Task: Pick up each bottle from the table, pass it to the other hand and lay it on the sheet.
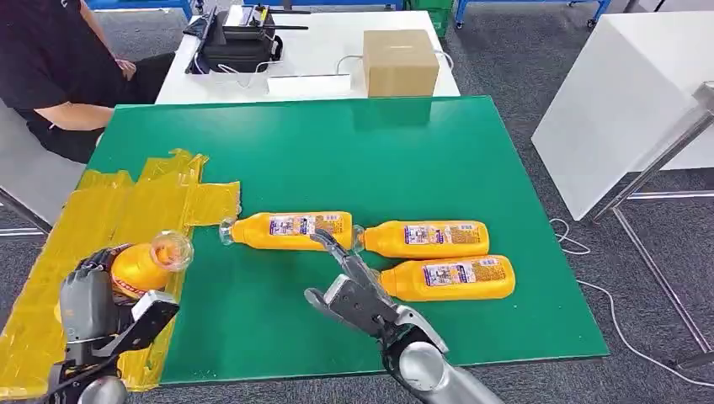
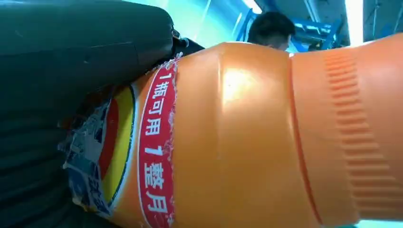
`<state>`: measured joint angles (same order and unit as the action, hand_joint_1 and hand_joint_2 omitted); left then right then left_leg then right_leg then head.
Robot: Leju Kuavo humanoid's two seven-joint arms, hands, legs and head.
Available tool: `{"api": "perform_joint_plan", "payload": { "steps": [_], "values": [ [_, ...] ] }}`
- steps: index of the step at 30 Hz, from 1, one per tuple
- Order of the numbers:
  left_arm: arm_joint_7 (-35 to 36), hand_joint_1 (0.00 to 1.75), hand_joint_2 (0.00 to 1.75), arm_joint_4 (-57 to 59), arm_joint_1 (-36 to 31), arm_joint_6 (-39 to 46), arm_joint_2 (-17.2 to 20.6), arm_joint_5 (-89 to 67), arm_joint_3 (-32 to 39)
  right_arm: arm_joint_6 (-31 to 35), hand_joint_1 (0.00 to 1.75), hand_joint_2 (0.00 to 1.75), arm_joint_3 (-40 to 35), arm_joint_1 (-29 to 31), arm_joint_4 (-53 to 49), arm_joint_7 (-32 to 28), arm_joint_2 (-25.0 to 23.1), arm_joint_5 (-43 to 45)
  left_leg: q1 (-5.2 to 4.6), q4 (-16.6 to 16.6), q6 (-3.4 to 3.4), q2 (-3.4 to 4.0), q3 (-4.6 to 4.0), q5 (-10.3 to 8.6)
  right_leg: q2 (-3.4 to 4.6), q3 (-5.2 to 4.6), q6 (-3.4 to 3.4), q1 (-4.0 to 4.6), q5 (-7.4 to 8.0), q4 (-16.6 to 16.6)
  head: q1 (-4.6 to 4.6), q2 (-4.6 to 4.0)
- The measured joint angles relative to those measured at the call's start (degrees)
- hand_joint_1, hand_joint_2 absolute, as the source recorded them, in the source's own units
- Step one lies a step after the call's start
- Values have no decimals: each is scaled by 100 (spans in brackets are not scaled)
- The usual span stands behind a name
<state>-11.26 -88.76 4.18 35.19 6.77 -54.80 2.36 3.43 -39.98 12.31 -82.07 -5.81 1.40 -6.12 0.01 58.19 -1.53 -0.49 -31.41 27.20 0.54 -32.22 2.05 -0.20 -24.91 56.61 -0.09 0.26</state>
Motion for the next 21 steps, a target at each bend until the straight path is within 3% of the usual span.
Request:
{"api": "perform_joint_plan", "payload": {
  "steps": [10,11,12,21],
  "values": [
    [935,175,175,1009,-170,-347,492,-2028,-59,-147,0,0,59,4,-13,13,-74,112,0,0,0,0,-2,0,0,-2,0,0,0,0,0,0],
    [944,31,175,1107,-180,-371,520,-2043,-90,-149,0,0,59,4,-13,18,-79,118,0,0,0,-1,-2,0,-1,-2,0,1,0,0,2,0],
    [957,0,0,1197,-195,-423,540,-2070,-118,-151,0,0,59,4,-13,20,-79,118,0,0,0,-2,-2,0,-1,-2,0,1,0,0,2,0],
    [811,0,0,1595,-289,-960,669,-1834,-525,-251,0,0,63,4,-13,105,-140,98,-1,0,0,-3,0,0,-2,3,0,-1,0,0,2,0]
  ]
}}
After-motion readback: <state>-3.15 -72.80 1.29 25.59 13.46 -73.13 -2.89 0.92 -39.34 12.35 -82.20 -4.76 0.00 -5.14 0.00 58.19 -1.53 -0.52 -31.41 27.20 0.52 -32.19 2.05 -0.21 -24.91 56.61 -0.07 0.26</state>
